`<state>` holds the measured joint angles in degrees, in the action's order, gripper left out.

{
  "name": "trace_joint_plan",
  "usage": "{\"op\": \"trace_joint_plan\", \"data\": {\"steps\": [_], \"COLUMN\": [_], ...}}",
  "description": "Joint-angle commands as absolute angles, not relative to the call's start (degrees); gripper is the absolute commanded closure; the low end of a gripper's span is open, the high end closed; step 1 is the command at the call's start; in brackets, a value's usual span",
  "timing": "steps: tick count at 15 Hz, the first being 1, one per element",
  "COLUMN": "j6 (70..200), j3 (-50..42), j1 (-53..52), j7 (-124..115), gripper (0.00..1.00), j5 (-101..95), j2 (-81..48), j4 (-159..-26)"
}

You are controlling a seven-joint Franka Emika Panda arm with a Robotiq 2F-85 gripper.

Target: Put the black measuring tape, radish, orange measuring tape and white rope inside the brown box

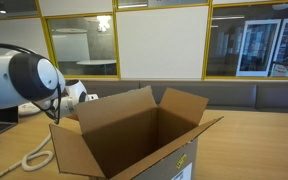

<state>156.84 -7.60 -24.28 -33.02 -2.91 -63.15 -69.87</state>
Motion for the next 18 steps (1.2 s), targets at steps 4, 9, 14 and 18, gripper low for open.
{"op": "trace_joint_plan", "data": {"steps": [4, 9, 14, 18], "j6": [161.13, 164.60, 166.88, 166.49], "j3": [-12.02, -17.51, -25.56, -37.57], "j1": [-25.20, -26.95, -31.04, -39.33], "j7": [-35.17, -38.58, -44.82, -51.89], "gripper": [0.40, 0.40, 0.40, 0.40], "j5": [-3.00, -4.60, -10.45, -17.56], "j2": [-48.97, -37.86, -26.28, -17.91], "j4": [-81.41, -90.54, -100.54, -107.57]}}
